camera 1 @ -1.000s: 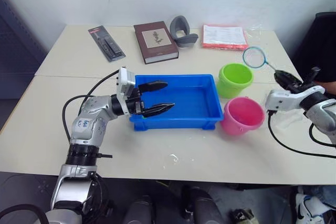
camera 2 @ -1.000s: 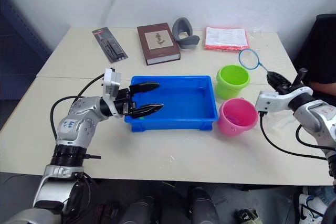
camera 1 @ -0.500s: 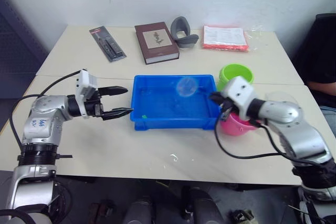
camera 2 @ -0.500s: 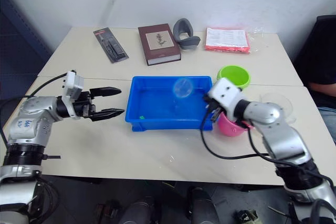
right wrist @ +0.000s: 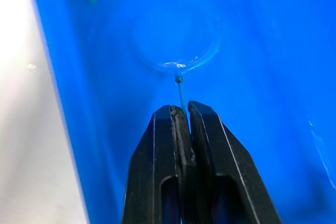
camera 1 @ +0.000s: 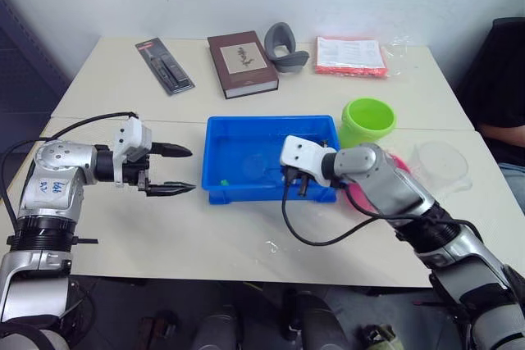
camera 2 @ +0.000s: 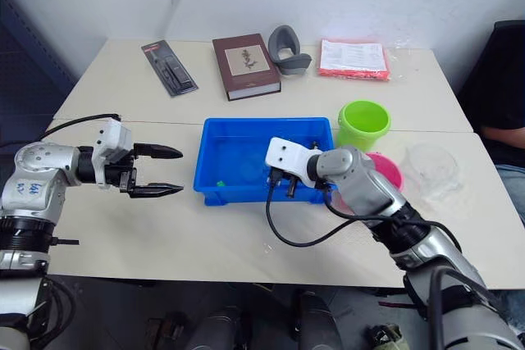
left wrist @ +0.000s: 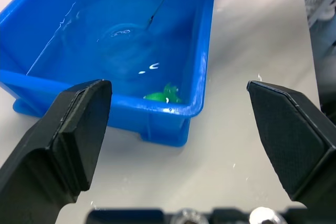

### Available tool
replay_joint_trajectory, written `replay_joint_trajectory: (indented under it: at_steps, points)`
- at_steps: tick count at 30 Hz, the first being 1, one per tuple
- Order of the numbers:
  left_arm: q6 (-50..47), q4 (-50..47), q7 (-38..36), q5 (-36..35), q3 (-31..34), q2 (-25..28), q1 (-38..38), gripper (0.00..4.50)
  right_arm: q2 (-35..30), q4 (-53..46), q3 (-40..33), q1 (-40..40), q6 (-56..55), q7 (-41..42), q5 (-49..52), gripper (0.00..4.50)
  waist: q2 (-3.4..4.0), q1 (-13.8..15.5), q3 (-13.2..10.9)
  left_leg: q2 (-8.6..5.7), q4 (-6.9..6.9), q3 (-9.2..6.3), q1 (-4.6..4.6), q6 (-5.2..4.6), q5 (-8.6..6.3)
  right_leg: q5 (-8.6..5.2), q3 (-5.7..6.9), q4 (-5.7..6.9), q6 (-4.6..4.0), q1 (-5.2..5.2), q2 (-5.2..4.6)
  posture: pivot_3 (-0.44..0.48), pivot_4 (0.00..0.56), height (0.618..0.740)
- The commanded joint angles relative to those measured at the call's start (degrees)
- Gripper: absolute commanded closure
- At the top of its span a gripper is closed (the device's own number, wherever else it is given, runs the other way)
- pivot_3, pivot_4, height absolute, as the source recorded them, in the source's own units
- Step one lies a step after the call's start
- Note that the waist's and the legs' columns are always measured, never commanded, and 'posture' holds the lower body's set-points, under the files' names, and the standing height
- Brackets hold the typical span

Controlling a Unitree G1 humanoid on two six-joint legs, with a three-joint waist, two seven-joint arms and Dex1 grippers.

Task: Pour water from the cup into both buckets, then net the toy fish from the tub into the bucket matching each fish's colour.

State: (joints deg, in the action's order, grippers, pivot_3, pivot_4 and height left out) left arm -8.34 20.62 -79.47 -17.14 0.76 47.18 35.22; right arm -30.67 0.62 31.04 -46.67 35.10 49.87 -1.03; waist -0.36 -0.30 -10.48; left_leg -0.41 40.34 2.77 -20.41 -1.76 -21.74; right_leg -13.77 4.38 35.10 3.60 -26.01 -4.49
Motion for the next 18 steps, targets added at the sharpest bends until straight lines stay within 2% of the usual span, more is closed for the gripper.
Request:
replay_joint_trajectory:
  at_steps: [1,10,18]
  points:
    - [0.01,-4.25,0.57,0.96,-0.66,0.69,1.58,0.05,2.20,-1.42,-0.85,-1.81,1.22,3.95,2.13,4.50,0.00,0.03,0.00,0.00,0.00,-0.01,0.00,0.00,0.00,0.00,0.00,0.00,0.00,0.00,0.00,0.000,0.150,0.740]
    - [-0.21,-5.18,1.26,1.19,-0.34,0.76,-0.82,0.05,7.76,-1.91,-5.56,-1.25,5.61,5.33,6.70,4.50,0.00,-0.17,0.00,0.02,0.00,0.00,0.00,0.01,0.00,0.00,0.00,0.02,0.00,-0.02,0.00,0.000,0.150,0.740]
    - [1.60,-1.86,2.35,-0.03,1.58,-0.56,-2.08,0.05,6.65,-2.89,-13.45,-1.13,11.66,4.87,11.72,4.50,0.00,-0.31,0.00,0.04,0.00,0.01,0.00,0.02,0.00,0.00,-0.01,0.04,0.00,-0.06,-0.01,0.000,0.150,0.740]
